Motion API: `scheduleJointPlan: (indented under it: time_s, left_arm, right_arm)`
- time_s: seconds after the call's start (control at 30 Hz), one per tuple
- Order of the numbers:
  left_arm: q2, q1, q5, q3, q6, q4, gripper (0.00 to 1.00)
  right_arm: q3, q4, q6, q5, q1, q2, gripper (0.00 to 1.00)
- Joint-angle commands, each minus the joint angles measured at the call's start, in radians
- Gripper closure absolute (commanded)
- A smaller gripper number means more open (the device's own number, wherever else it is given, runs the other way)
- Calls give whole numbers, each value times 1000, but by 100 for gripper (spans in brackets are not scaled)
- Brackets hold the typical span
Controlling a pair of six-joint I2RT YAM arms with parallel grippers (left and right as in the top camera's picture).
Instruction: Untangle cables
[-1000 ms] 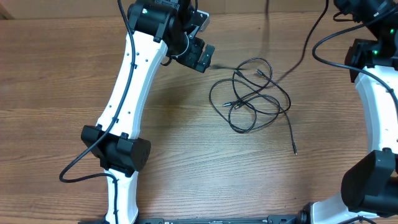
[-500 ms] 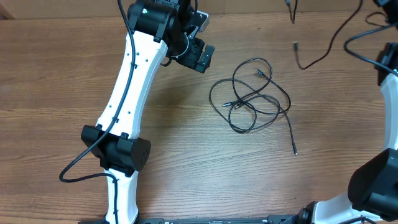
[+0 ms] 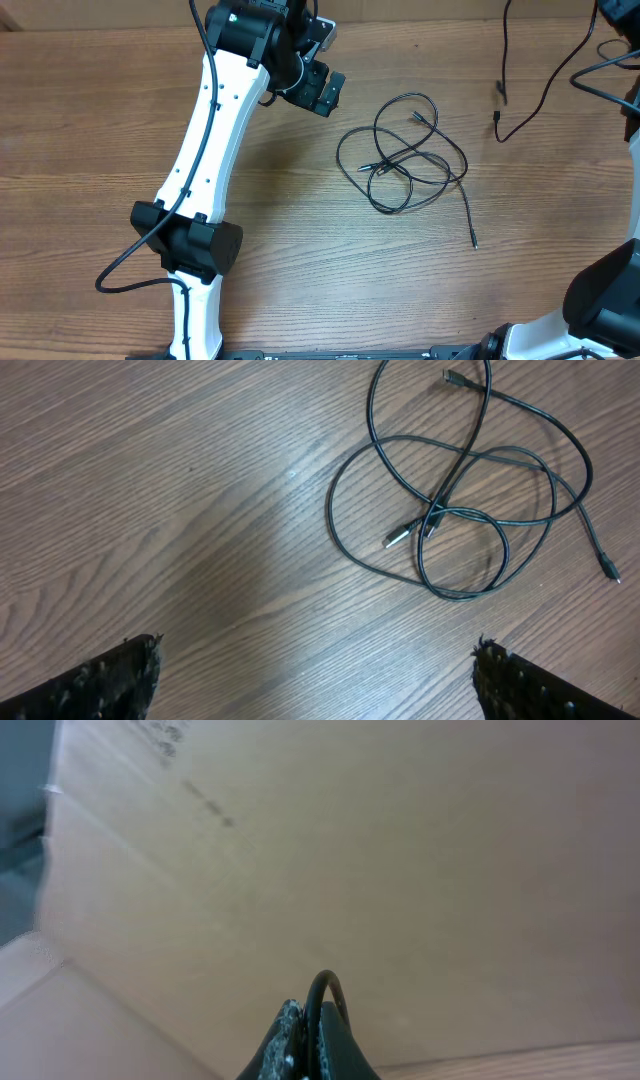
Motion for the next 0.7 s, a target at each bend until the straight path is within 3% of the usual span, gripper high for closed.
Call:
scheduleJointPlan:
  time_s: [0.0, 0.37, 0.67]
  left_arm:
    - [3, -5, 1, 13, -6, 2, 0]
    - [3, -5, 1, 13, -6, 2, 0]
    - [3, -5, 1, 13, -6, 2, 0]
  right_arm:
    - [21, -32, -102, 110, -3, -25, 96]
    - [21, -34, -39, 243, 28, 68, 96]
    - [21, 20, -34, 342, 156, 97, 96]
